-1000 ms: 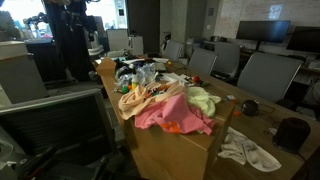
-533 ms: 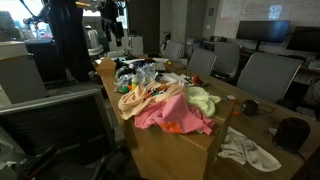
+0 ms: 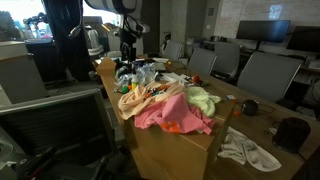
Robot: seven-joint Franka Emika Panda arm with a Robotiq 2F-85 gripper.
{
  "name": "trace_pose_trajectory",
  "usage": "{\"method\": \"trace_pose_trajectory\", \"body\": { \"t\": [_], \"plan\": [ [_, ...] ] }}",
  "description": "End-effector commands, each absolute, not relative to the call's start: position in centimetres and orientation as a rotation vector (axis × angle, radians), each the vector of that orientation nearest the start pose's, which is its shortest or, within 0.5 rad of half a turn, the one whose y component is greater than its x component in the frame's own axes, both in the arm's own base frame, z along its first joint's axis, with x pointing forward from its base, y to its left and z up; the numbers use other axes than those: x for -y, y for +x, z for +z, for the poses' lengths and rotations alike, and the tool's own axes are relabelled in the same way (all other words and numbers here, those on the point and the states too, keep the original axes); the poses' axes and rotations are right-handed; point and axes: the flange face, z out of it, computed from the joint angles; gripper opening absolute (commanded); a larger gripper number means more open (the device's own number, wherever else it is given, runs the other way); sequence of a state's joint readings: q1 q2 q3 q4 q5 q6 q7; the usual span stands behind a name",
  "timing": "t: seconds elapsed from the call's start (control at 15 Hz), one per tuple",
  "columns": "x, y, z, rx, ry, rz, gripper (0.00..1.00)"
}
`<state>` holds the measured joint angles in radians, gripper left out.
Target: Remove the light pink cloth from the top of the box and hang it on the chair
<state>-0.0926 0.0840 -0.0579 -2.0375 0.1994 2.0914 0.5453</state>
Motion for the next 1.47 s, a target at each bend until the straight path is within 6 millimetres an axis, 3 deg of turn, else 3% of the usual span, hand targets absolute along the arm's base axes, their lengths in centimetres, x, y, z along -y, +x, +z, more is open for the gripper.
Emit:
{"method": "trace_pose_trajectory", "body": {
  "t": [0.0, 0.33, 0.8, 1.4],
  "plan": [
    [8.9, 56.5, 36.9, -1.259, -2.633, 0.171, 1.0],
    [10.5, 55.5, 32.7, -1.379, -2.534, 0.278, 1.0],
    [11.4, 54.8, 29.6, -1.529, -2.515, 0.32, 1.0],
    [11.7, 55.1, 26.7, -1.89, -2.509, 0.056, 1.0]
  ]
}}
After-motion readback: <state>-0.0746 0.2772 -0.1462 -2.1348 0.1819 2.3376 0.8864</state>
